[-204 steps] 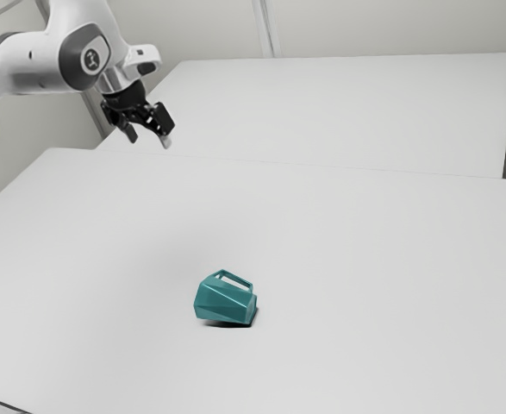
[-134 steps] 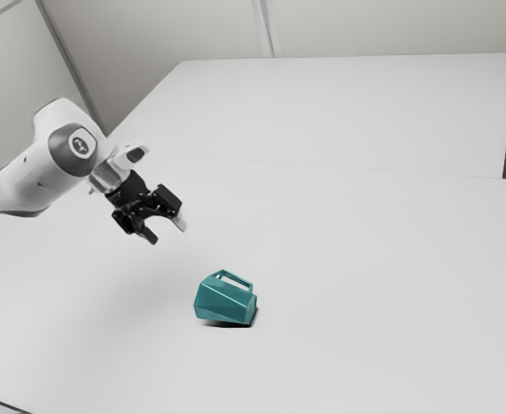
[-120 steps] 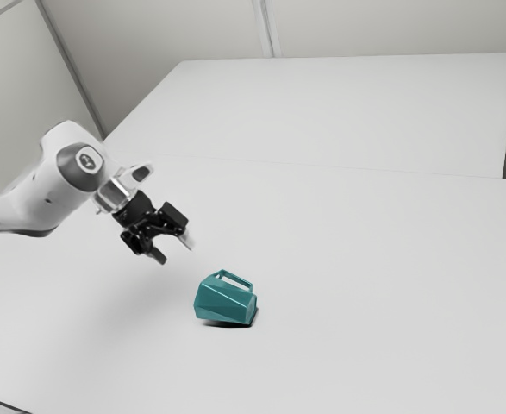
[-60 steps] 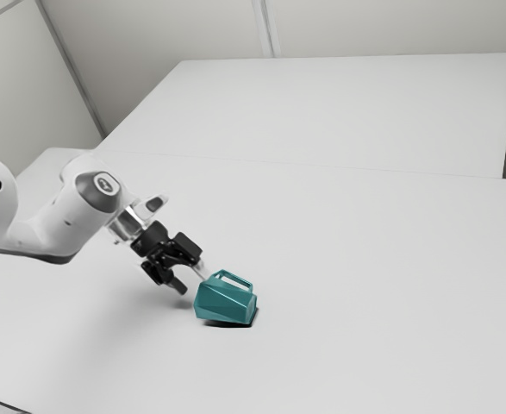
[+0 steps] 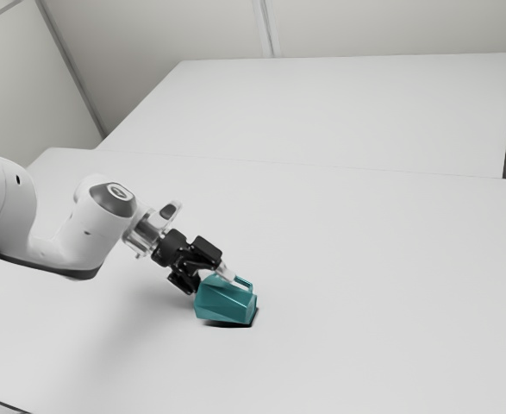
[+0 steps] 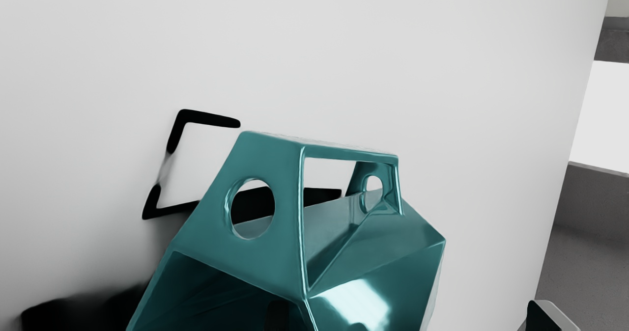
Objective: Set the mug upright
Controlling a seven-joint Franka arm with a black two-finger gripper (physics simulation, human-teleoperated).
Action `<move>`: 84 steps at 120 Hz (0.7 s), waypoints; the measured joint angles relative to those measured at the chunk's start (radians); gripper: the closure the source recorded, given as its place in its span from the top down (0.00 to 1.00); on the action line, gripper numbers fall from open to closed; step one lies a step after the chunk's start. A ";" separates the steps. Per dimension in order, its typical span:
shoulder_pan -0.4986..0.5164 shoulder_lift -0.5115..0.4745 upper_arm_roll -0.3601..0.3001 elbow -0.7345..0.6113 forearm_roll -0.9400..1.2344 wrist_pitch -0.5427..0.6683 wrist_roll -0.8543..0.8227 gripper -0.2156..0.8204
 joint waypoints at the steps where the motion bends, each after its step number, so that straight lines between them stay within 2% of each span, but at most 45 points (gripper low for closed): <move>1: 0.000 0.000 0.000 0.000 -0.003 0.000 0.001 0.69; 17: -0.001 0.002 0.000 -0.012 -0.055 -0.001 0.019 0.64; 24: -0.001 0.001 0.000 -0.021 -0.072 -0.001 0.025 0.57; 39: -0.001 -0.001 0.000 -0.032 -0.101 -0.002 0.036 0.32; 50: -0.001 -0.002 0.000 -0.042 -0.119 -0.002 0.043 0.20; 64: -0.001 -0.004 -0.007 -0.044 -0.130 -0.001 0.048 0.12; 84: -0.006 -0.009 -0.016 -0.039 -0.135 -0.004 0.050 0.09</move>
